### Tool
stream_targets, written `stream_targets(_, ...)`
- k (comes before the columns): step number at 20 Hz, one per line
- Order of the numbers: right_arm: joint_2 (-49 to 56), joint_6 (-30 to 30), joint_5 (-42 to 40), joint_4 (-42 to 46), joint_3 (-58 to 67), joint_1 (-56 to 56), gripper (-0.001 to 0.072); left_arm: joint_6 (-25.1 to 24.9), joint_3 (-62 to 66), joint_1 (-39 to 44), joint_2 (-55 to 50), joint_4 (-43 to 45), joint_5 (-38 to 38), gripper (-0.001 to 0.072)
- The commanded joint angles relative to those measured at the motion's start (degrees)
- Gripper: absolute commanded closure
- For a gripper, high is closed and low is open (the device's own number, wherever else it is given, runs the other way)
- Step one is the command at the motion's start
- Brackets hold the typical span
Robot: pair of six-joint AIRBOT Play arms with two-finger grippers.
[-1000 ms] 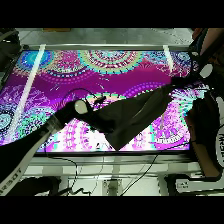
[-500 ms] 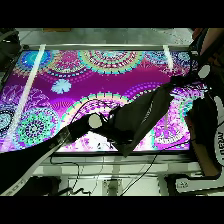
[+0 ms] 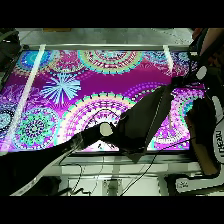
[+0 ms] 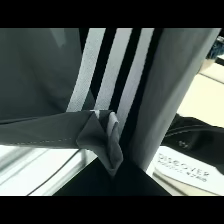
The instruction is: Fold the clothes and pants, and hang the long-sleeved shirts on hangers.
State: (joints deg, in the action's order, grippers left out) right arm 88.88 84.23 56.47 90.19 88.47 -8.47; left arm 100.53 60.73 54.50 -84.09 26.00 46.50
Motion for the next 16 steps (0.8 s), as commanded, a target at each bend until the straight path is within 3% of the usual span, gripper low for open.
stream_targets(1, 0.46, 0.00, 0.61, 3.04, -0.02, -0.04, 0.0691, 0.02, 0.00, 1.16, -1.95, -4.22, -0.70, 0.0694)
stream_targets(2, 0.46, 0.00, 0.68, 3.02, -0.02, -0.04, 0.0671, 0.00, 0.00, 1.14, -2.14, -4.20, -0.70, 0.0632)
stream_targets(3, 0.46, 0.00, 0.72, 2.99, -0.02, -0.04, 0.0458, -0.55, 0.00, 1.09, -2.27, -4.20, -0.74, 0.0376)
stream_targets(4, 0.46, 0.02, 0.63, 2.99, -0.02, -0.04, 0.0131, -2.71, 0.00, 1.11, -2.36, -4.17, -1.03, 0.0116)
stream_targets(5, 0.46, 0.02, 0.35, 3.02, -0.02, -0.04, 0.0033, -6.49, 0.00, 1.11, -2.36, -4.17, -1.46, 0.0008)
stream_targets(9, 0.46, 0.02, 1.16, 3.04, -0.02, -0.04, 0.0037, -16.50, 0.00, -0.72, -2.10, -3.61, 0.00, 0.0009)
stream_targets(12, 0.42, 0.00, 1.62, 3.28, -0.02, -0.07, 0.0038, -17.42, 0.00, -8.94, -0.46, 5.25, 0.98, 0.0011)
stream_targets(16, 0.42, -0.02, 1.46, 4.22, -0.02, -0.09, 0.0038, -17.44, -0.09, -26.40, 1.11, 19.76, 6.43, 0.0013)
